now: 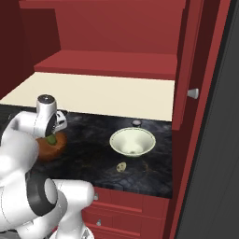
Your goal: Pick both bowls and place them on the counter. Then place the egg in one bowl and place the cucumber in the other bowl.
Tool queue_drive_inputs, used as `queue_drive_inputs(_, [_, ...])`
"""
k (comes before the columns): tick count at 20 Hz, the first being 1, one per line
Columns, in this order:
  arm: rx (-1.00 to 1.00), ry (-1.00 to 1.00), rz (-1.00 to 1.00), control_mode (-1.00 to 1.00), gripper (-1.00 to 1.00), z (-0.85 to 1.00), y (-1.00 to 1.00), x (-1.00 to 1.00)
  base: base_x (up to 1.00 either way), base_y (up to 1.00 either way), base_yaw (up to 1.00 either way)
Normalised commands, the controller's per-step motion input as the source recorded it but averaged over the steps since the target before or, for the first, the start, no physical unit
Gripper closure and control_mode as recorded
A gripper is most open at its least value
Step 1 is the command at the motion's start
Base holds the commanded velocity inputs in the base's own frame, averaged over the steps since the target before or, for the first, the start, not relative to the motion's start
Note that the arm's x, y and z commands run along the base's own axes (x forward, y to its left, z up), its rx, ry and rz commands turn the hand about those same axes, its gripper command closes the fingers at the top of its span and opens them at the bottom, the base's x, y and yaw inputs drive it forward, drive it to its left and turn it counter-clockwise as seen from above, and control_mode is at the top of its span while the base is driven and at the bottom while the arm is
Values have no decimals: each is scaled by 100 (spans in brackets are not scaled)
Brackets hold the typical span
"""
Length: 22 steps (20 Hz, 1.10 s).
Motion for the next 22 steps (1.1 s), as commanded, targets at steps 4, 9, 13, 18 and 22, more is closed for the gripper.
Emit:
queue_drive_inputs(4, [-2,0,11,-100,100,-22,47,22,0,0,0])
queue_drive_inputs(9, [-1,0,7,-100,100,-37,5,16,0,0,0])
queue_drive_inputs(13, [0,0,7,-100,100,-37,0,21,0,0,0])
queue_drive_inputs(18, [0,0,4,-100,100,-33,6,19,0,0,0])
queue_drive_inputs(22, [0,0,2,-100,100,-30,12,6,0,0,0])
